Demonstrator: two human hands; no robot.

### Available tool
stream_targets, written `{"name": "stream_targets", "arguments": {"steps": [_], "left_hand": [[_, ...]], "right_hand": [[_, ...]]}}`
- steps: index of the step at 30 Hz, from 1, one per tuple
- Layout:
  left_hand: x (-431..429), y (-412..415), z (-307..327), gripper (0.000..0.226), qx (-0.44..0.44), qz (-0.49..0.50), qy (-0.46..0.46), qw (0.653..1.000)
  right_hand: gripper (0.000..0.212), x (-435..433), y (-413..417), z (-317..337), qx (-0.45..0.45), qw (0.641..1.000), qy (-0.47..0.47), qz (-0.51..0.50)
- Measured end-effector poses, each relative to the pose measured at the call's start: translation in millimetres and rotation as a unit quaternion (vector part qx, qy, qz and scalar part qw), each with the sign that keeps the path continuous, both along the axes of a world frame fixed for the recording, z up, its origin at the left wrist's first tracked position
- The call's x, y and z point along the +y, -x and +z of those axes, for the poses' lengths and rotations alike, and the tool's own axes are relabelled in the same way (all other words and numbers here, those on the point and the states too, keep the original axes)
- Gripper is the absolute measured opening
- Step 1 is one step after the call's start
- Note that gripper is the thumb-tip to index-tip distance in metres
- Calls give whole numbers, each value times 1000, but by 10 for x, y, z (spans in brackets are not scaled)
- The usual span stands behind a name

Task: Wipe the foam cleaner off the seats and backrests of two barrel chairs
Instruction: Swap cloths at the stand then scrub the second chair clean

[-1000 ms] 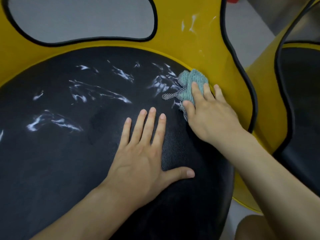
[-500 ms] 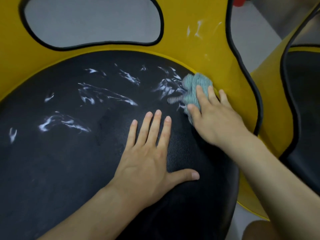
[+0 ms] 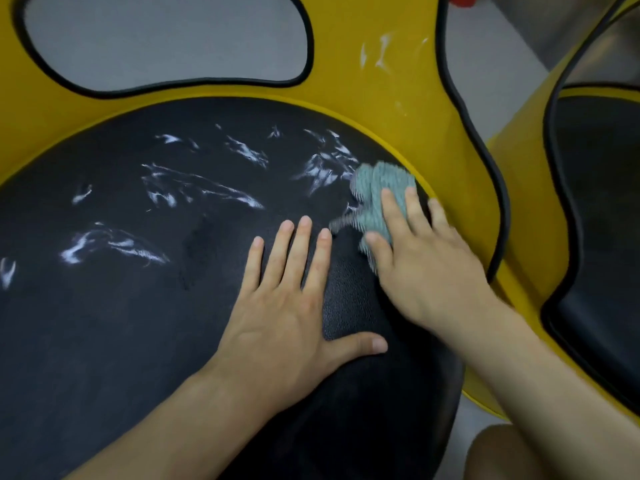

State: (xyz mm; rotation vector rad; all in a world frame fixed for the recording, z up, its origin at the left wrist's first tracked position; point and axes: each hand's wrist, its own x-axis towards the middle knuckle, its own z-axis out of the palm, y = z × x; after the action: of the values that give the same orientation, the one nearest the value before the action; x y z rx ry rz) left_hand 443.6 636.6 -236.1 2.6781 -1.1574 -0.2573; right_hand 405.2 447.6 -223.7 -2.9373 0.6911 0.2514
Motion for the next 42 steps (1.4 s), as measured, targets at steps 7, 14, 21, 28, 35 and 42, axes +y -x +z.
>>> {"name": "stream_targets", "arguments": {"steps": [7,14,21,28,35,42], "left_hand": [[7,3,-10,126,-12,-2,-4,1000],[7,4,-20,124,-16,-10,5,1000],[-7,4,-43,125,-29,-5,-7,1000],[2,6,-66,125,-38,-10,-12,999],[-4,9,-86,123,-53,-11,-1,999],[-8,15,-62,124,-49,-3,-19,999]], "right_hand": [[75,-98,-196,-66,18,999,19,17],[79,216,584,64,90,995,-1,34],[67,-114,-393,112,45,997,-41,-37],[72,194,274,106,9,1000,-4,1],[67,189,280,137,44,999,-15,-12],[68,-109,-451,59,22,999,-40,-25]]}}
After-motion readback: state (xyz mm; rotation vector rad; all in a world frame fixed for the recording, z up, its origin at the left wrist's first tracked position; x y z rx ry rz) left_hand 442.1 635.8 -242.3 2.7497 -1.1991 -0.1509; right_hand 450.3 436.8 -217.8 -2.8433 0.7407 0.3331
